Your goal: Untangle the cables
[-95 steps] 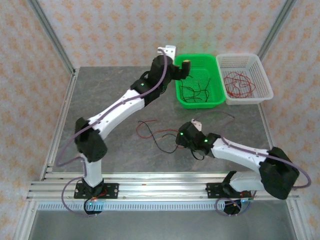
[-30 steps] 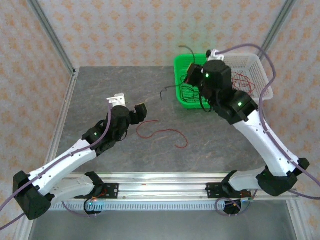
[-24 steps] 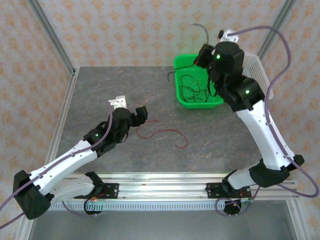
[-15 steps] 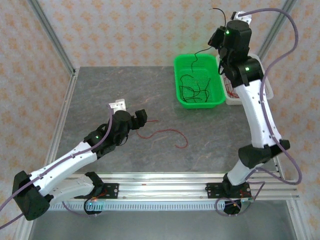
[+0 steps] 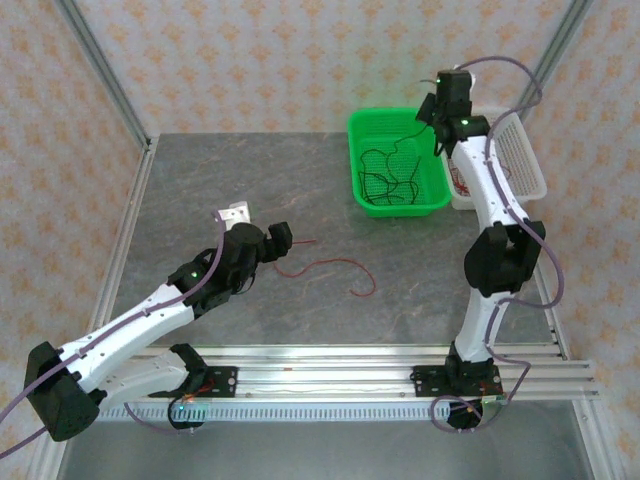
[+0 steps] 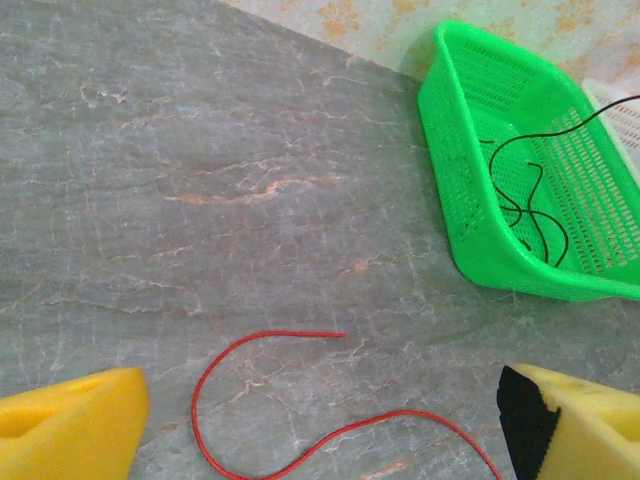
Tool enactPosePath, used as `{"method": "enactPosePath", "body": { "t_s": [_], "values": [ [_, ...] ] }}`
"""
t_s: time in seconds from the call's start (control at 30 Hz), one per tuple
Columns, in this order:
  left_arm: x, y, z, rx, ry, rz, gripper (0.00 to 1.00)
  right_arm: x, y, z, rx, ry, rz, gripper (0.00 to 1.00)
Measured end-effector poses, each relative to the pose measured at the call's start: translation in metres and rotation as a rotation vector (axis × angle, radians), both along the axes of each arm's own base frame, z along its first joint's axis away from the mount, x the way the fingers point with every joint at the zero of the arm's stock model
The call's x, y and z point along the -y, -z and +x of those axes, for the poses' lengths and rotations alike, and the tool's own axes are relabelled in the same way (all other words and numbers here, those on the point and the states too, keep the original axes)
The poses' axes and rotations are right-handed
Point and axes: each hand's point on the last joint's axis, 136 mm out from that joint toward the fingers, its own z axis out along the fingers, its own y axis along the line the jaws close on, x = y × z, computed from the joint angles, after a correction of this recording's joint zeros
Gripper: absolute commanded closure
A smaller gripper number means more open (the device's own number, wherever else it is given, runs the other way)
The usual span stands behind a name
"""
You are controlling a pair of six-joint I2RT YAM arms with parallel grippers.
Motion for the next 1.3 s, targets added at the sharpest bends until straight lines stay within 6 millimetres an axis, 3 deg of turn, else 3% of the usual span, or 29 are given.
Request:
{"method": "enactPosePath", "body": {
  "t_s": [0.17, 0.33, 0.6, 0.67, 0.83, 1.1, 1.2, 1.3],
  "values": [
    [-0.003, 0.009, 0.0, -0.029, -0.015, 0.022, 0.09, -0.005, 0.069, 0.009, -0.123, -0.017, 0.011, 1.0],
    [-0.004, 0.015, -0.001, -0.05, -0.027, 0.027, 0.09, -0.009, 0.125, 0.016, -0.221, -0.034, 0.015, 1.0],
    [-0.005, 0.034, -0.002, -0.111, -0.044, 0.053, 0.1, -0.015, 0.191, 0.017, -0.341, -0.055, 0.027, 1.0],
    [-0.005, 0.04, -0.002, -0.132, -0.049, 0.065, 0.1, -0.016, 0.203, 0.016, -0.364, -0.058, 0.028, 0.94],
    [-0.006, 0.06, -0.003, -0.197, -0.064, 0.1, 0.11, -0.015, 0.219, 0.012, -0.402, -0.058, 0.022, 0.64],
    [-0.004, 0.087, -0.001, -0.283, -0.083, 0.152, 0.11, -0.018, 0.224, 0.004, -0.438, -0.061, -0.029, 0.13],
    [-0.004, 0.1, -0.002, -0.319, -0.089, 0.177, 0.1, -0.025, 0.222, 0.001, -0.446, -0.081, -0.053, 0.01],
    [-0.005, 0.114, -0.002, -0.356, -0.092, 0.202, 0.09, -0.033, 0.208, -0.003, -0.436, -0.102, -0.074, 0.0]
  ]
}}
